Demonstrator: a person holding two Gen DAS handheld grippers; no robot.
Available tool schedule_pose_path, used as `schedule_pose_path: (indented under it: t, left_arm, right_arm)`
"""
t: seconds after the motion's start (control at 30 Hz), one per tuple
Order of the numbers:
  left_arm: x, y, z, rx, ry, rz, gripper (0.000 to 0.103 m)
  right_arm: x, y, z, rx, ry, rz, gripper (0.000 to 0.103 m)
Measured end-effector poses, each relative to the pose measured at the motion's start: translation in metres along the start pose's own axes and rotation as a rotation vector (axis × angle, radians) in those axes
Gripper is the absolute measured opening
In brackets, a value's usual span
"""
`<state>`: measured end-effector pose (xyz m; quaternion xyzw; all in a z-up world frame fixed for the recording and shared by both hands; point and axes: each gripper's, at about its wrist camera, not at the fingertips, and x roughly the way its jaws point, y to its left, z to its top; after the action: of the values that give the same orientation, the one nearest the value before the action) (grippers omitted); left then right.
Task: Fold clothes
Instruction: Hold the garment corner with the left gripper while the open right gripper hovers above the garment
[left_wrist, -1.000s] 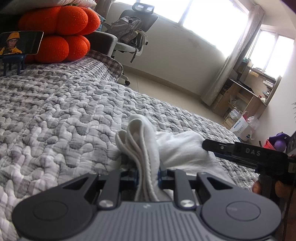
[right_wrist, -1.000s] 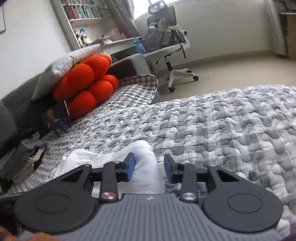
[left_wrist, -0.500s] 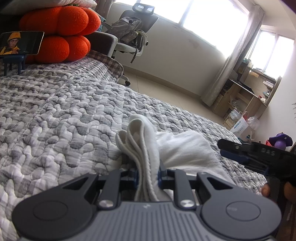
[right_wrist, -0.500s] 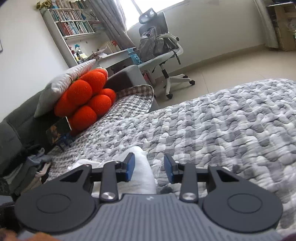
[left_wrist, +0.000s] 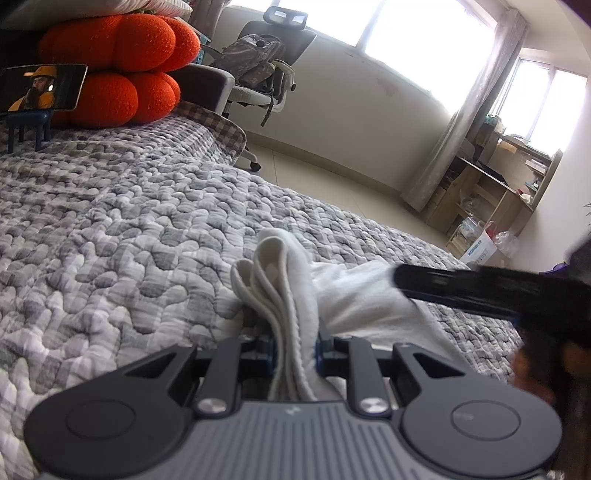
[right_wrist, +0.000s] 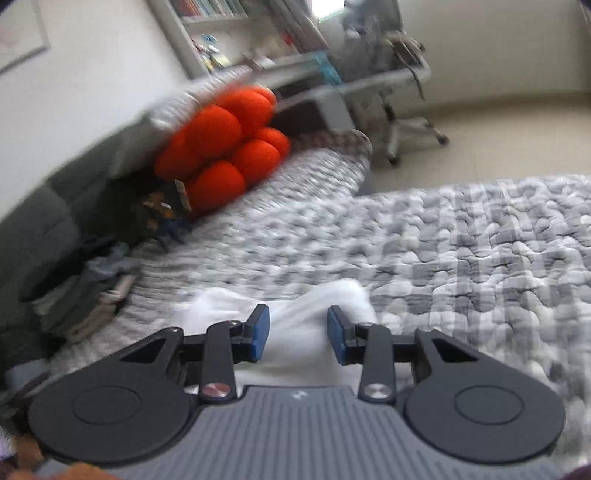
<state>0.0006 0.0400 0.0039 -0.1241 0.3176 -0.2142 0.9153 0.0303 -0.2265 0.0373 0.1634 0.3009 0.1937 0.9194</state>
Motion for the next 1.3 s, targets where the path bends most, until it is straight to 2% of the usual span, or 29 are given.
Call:
schedule_pose_path:
  t: [0.13,0.17,0.23,0.7,0.77,0.8,0.9,1.1,1.23,1.3]
  left_arm:
    - [0.0,0.001,0.0,-0.002,0.0,-0.003,0.019]
    - [0.0,0.001,0.0,-0.003,0.001,-0.005,0.019]
    - [0.0,0.002,0.0,-0.004,0.001,-0.006,0.019]
    - [0.0,0.001,-0.001,0.0,-0.001,-0.003,0.019]
    - [0.0,0.001,-0.001,0.0,-0.002,-0.003,0.019]
    - [0.0,0.001,-0.001,0.0,-0.002,-0.002,0.019]
    - [-0.001,0.0,-0.001,0.003,-0.005,0.001,0.019]
    - [-0.001,-0.001,-0.001,0.009,-0.009,0.006,0.02]
    - [0.0,-0.001,0.0,0.012,-0.009,0.008,0.02]
    - [0.0,-0.001,0.0,0.012,-0.009,0.007,0.02]
  right_arm:
    - [0.018,0.005,0.003,-0.071,0.005,-0.131,0.031]
    - [0.02,0.009,0.001,-0.103,0.006,-0.173,0.04]
    - [0.025,0.014,-0.007,-0.169,0.041,-0.223,0.042]
    - [-0.001,-0.008,-0.014,-0.019,0.023,-0.049,0.045]
    - [-0.005,-0.012,-0.015,0.002,0.02,-0.024,0.039]
    - [-0.007,-0.005,-0.016,-0.027,-0.007,-0.041,0.032]
    - [-0.014,0.015,-0.021,-0.118,-0.09,-0.098,0.022]
    - [-0.03,0.045,-0.026,-0.25,-0.218,-0.178,0.019]
    - [-0.011,0.031,-0.027,-0.223,-0.158,-0.244,0.019]
    - [-0.003,0.02,-0.027,-0.17,-0.132,-0.252,0.019]
